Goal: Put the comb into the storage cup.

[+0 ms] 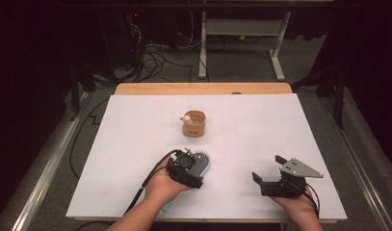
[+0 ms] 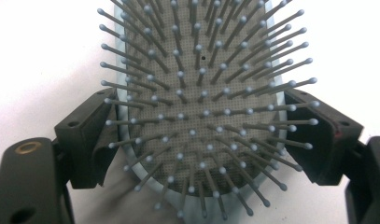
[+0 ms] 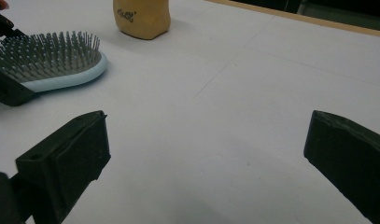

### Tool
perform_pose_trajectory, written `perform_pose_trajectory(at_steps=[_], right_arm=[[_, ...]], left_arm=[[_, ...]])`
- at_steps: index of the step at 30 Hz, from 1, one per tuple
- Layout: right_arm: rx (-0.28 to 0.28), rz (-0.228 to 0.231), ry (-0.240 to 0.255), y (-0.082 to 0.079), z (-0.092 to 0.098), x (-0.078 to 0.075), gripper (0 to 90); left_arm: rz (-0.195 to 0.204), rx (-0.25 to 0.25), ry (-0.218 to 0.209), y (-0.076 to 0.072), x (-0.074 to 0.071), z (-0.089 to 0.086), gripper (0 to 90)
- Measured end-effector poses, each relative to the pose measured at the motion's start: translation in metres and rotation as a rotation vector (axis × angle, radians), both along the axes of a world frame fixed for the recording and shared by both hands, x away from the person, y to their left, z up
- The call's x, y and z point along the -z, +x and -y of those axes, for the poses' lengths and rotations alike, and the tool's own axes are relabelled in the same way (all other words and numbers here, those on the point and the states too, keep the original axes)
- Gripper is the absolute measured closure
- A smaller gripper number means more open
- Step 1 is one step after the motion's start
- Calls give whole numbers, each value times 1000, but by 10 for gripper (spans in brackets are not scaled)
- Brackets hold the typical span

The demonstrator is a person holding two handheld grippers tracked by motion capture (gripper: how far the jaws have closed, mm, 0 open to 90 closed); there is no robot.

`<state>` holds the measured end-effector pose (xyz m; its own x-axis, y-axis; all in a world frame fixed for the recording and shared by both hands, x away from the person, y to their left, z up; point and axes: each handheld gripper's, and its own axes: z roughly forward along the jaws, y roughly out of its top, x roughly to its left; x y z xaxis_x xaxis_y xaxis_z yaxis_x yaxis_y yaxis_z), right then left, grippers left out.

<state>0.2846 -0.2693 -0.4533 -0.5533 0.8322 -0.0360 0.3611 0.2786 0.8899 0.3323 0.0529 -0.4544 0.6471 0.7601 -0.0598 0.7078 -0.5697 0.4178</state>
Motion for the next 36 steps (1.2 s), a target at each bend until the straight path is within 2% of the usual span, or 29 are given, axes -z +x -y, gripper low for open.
perform_pose_trajectory(at_steps=[9, 18, 31, 36], right_arm=[[3, -2, 0, 0, 0, 0, 13], [11, -2, 1, 0, 1, 0, 14], [18, 2, 5, 0, 2, 0, 15], [20, 2, 6, 0, 2, 0, 15]], left_arm=[[-4, -11, 6, 0, 0, 1, 199], [-26, -17, 31, 2, -3, 4, 205], [3, 1, 42, 0, -5, 4, 207], [16, 4, 24, -1, -10, 1, 207]])
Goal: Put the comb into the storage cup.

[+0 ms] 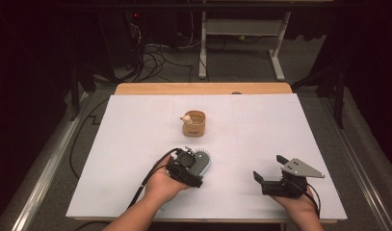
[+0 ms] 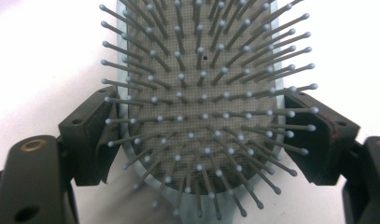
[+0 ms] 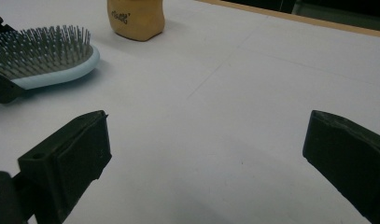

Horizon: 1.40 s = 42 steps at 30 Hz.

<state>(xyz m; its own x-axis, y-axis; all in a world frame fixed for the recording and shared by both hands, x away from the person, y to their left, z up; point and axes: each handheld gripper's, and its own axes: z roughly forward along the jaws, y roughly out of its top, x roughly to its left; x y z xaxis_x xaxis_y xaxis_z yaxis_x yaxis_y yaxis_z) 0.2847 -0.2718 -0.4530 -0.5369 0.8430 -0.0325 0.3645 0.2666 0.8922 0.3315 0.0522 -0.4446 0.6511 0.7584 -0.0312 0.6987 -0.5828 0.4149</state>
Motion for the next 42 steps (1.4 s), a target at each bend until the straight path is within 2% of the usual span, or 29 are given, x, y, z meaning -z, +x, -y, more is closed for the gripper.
perform_pose_trajectory(at_steps=[9, 20, 27, 35, 42], right_arm=[[1, 0, 0, 0, 0, 0, 15], [2, 1, 1, 0, 0, 0, 15], [2, 2, 4, -1, 0, 0, 15], [3, 5, 5, -1, 0, -1, 15], [1, 10, 7, -1, 0, -1, 14]], left_arm=[[11, 14, -41, -3, -10, -8, 207], [74, 11, -91, -8, -27, -24, 208], [113, -12, -129, -10, -34, -35, 208], [155, -26, -191, -14, -38, -51, 208], [173, -46, -229, -16, -35, -68, 208]])
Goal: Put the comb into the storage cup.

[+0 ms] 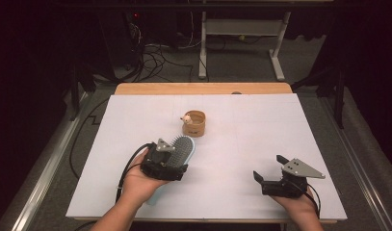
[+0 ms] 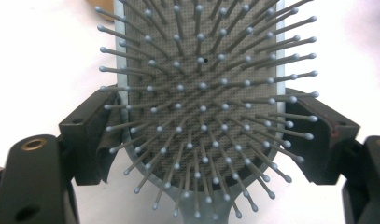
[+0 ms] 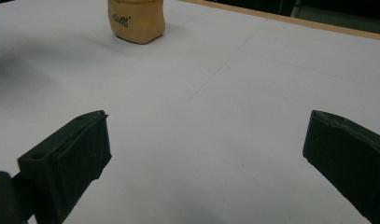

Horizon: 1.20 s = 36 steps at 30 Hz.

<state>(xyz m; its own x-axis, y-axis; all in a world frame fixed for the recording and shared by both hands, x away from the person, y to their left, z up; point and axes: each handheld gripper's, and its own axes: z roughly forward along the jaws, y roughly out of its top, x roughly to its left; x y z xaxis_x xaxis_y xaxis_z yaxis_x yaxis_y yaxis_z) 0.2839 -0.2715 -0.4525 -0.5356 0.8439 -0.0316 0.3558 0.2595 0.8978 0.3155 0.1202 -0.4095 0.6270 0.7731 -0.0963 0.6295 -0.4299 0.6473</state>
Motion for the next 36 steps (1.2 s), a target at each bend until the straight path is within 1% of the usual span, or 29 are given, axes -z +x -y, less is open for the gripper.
perform_pose_trajectory(at_steps=[2, 3, 4, 7, 10, 11, 12, 15, 16, 17, 18, 19, 23, 26, 28, 32, 34, 36], right_arm=[[-1, 2, -1, 0, 0, 0, 14], [-1, 3, -1, 0, 0, 0, 14], [0, 4, -1, 0, 0, 0, 14], [1, 4, -1, 0, 1, 0, 14], [1, 4, 0, 0, 1, 0, 14], [2, 5, 0, 0, 1, 0, 13], [2, 6, 0, 0, 1, 0, 13], [1, 7, 1, 0, 1, 0, 13], [0, 9, 0, 0, 1, 0, 12], [0, 9, 0, 0, 1, 0, 12], [-1, 10, 1, 0, 1, 0, 12], [0, 11, 0, 0, 1, 0, 12], [0, 15, -1, 0, 1, 0, 11], [2, 17, -1, 0, 1, 0, 11], [4, 20, -1, 0, 1, 0, 11], [5, 27, 3, 0, 1, 0, 11], [7, 35, 4, 0, 2, 0, 11], [9, 38, 5, 0, 2, 0, 11]], left_arm=[[13, -13, -11, -1, 1, -5, 208], [11, -10, -18, -1, 1, -8, 208], [19, -21, -26, -1, 2, -13, 208], [29, -26, -28, -2, 2, -17, 208], [43, -42, -46, -3, 4, -22, 208], [42, -43, -54, -3, 5, -25, 208], [50, -51, -59, -4, 6, -28, 208], [59, -56, -71, -4, 7, -32, 208], [71, -63, -81, -5, 7, -35, 208], [71, -63, -81, -5, 7, -35, 208], [80, -67, -83, -6, 6, -37, 208], [89, -72, -106, -7, 6, -40, 208], [121, -83, -133, -10, 4, -45, 208], [133, -84, -139, -10, 4, -47, 208], [136, -86, -157, -9, 4, -49, 208], [161, -95, -179, -8, 3, -52, 208], [176, -100, -207, -8, 4, -55, 208], [180, -102, -214, -8, 4, -56, 208]])
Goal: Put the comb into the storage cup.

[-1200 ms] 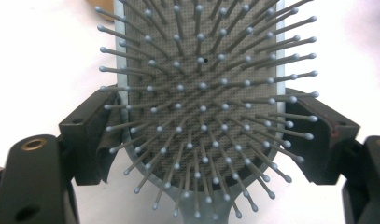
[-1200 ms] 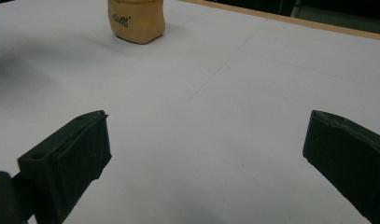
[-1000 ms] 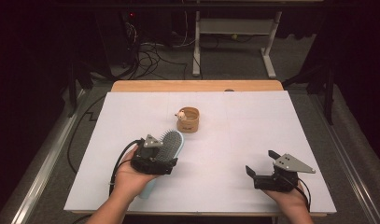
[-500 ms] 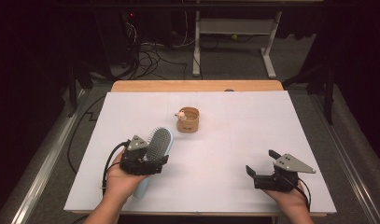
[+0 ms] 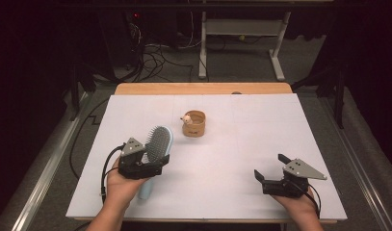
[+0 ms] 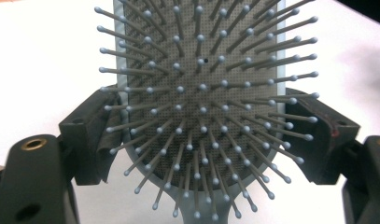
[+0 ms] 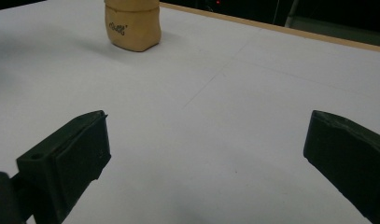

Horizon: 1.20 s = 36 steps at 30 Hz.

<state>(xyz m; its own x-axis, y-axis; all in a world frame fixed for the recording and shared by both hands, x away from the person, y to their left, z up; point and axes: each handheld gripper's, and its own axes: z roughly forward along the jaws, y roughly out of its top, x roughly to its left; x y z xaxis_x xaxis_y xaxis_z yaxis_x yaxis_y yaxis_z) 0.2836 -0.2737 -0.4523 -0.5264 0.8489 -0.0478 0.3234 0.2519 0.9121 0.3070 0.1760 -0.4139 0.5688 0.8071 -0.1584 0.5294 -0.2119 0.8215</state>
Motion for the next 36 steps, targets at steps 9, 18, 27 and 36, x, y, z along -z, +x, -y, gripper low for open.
perform_pose_trajectory(at_steps=[9, 18, 27, 36], right_arm=[[8, 5, 4, 0, 1, 0, 11], [5, 14, 6, -1, 1, -1, 11], [1, 17, 9, -2, 1, -1, 11], [0, 19, 12, -2, 1, -2, 11]], left_arm=[[54, 13, -28, -6, 2, -3, 208], [103, 14, -63, -12, 5, -7, 208], [147, 17, -65, -17, 6, -6, 208], [205, 15, -80, -21, 5, -7, 207]])
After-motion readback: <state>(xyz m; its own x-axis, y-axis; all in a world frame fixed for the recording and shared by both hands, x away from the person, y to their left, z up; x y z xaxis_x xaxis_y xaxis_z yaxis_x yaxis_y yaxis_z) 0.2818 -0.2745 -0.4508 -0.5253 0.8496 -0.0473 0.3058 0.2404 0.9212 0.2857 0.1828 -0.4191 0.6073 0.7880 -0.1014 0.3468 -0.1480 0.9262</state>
